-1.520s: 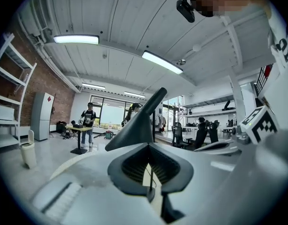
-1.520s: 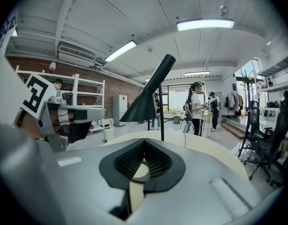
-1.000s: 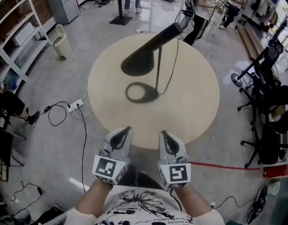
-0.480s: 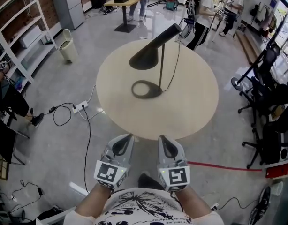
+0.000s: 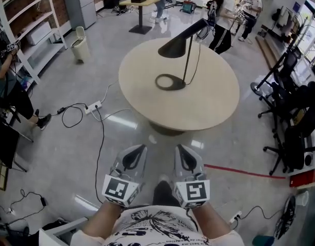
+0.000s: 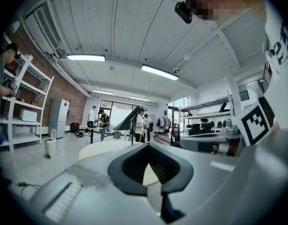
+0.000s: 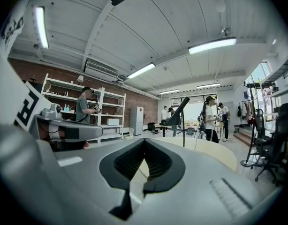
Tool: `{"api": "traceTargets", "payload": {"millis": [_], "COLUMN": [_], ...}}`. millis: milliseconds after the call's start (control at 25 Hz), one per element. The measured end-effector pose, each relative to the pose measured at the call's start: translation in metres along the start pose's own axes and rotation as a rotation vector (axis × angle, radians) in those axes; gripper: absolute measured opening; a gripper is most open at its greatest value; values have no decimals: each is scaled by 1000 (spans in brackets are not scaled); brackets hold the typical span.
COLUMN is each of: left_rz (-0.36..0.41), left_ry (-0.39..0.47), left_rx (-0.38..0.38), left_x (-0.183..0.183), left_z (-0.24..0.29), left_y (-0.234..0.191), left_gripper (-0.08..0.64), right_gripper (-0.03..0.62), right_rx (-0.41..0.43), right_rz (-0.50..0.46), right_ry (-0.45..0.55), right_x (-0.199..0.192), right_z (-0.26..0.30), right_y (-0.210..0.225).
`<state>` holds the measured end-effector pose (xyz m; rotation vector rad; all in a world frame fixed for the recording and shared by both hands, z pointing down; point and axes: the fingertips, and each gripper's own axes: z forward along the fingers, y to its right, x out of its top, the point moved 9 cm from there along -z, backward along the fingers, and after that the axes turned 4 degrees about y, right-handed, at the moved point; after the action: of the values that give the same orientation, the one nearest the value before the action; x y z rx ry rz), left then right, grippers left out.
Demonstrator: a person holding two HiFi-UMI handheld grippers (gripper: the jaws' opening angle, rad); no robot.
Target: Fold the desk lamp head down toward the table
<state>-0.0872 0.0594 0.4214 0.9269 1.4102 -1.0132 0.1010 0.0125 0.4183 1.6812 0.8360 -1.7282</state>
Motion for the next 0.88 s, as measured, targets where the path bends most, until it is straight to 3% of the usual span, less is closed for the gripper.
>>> {"api": "traceTargets", "payload": {"millis": [200, 520, 880], "left_rz": [-41, -54, -46], "left_ry": [-4, 32, 61], "left_rx": [-12, -52, -53], "left_x": [-5, 2, 2], "left_z": [-56, -104, -136], "left_y": [17, 45, 91], "left_gripper": [3, 3, 3], "right_gripper": [8, 8, 8], "right_rx": [-34, -135, -115], "right_rz": [53, 31, 22], "right_ry": [76, 16, -3], "right_x": [10, 9, 3], "right_z": [-60, -119, -169], "right_y": [-37, -62, -69]}}
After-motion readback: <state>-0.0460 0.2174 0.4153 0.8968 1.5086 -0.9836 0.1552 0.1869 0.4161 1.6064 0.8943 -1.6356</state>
